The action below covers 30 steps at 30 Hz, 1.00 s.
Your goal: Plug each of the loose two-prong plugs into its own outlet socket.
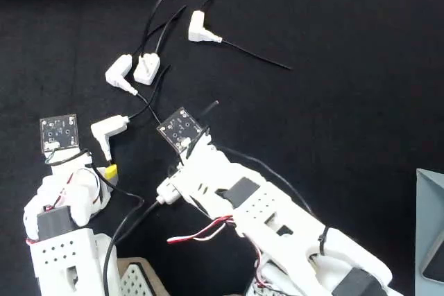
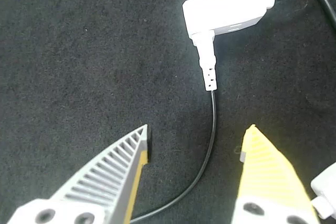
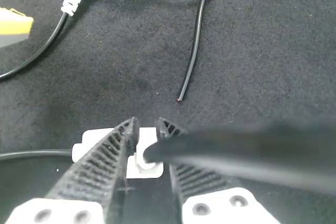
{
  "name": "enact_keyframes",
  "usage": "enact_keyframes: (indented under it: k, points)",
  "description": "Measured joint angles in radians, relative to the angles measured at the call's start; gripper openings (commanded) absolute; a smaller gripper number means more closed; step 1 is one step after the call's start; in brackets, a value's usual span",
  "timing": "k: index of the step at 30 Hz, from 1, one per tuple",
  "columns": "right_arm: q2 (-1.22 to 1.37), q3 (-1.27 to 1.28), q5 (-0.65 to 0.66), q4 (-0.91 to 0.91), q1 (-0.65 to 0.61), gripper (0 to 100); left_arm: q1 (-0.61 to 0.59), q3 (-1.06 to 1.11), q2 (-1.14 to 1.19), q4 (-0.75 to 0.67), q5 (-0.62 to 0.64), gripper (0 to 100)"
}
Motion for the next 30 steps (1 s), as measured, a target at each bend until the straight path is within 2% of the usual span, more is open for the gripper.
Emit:
enact_keyframes:
  k: [8,15,28,30]
  points:
    - [0.048,0.008,-0.002,-0.012,0.003,1.1,0.000,0.000,0.000,0.000,0.000,29]
    - [0.201,-0.071,-0.002,-0.014,0.005,1.1,0.000,0.000,0.000,0.000,0.000,29]
    - [0.275,-0.146,0.092,0.038,0.002,1.7,0.000,0.000,0.000,0.000,0.000,29]
    - [0.276,-0.161,0.095,0.060,0.002,4.9,0.000,0.000,0.000,0.000,0.000,29]
